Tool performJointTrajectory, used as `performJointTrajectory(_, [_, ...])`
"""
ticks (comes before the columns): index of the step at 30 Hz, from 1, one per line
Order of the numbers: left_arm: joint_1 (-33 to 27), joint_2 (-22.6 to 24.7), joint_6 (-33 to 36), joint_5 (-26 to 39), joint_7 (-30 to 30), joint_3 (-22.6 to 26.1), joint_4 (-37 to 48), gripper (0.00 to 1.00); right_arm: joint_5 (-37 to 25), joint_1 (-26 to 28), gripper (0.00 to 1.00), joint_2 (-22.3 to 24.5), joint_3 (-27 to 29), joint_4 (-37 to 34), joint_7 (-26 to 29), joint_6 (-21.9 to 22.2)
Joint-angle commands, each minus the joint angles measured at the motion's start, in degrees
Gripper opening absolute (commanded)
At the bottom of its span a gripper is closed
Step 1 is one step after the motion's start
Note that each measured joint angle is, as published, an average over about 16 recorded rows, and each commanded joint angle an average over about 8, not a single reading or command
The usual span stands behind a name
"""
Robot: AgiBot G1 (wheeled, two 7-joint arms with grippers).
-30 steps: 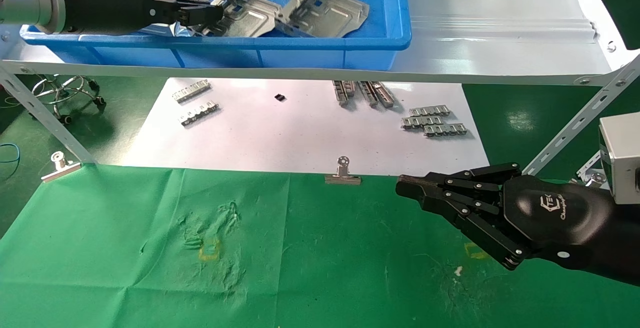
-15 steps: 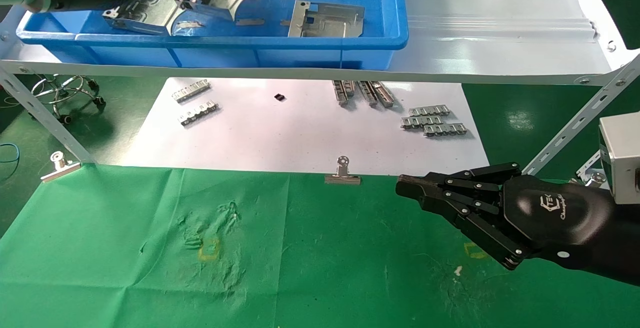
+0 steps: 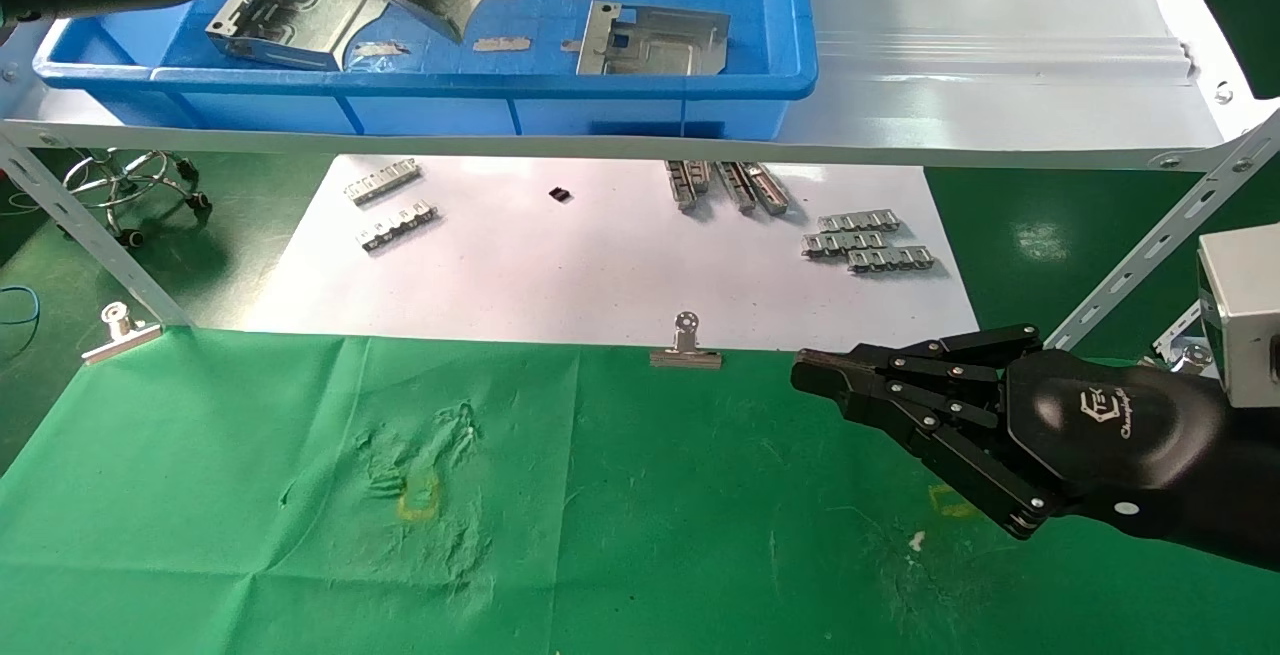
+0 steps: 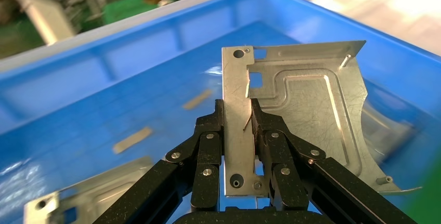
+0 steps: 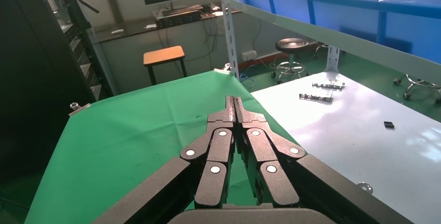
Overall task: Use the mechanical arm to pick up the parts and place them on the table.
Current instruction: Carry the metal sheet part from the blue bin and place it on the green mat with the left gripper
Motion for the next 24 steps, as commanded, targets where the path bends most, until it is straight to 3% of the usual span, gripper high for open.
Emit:
performJointTrajectory(1, [0.95, -0.92, 1.95, -2.46, 4.18, -1.09, -0.48, 0.0, 0.0, 0.0, 0.0, 0.0, 0.0, 0.0, 0.0, 0.0])
performJointTrajectory(8, [3.93, -3.36, 14.69, -11.31, 21.11, -4.61, 0.94, 0.0, 0.0, 0.0, 0.0, 0.0, 0.0, 0.0, 0.0, 0.0])
performJointTrajectory(15, [5.81, -5.07, 28.29, -14.67, 36.98, -4.65, 4.1, 0.0, 0.0, 0.0, 0.0, 0.0, 0.0, 0.0, 0.0, 0.0])
performJointTrajectory(19, [7.7, -6.28, 31.47, -15.08, 43.41, -2.38, 4.5, 0.0, 0.0, 0.0, 0.0, 0.0, 0.0, 0.0, 0.0, 0.0])
performJointTrajectory(24, [10.8, -7.83, 30.7, -13.32, 48.41, 2.05, 3.57, 0.0, 0.0, 0.0, 0.0, 0.0, 0.0, 0.0, 0.0, 0.0])
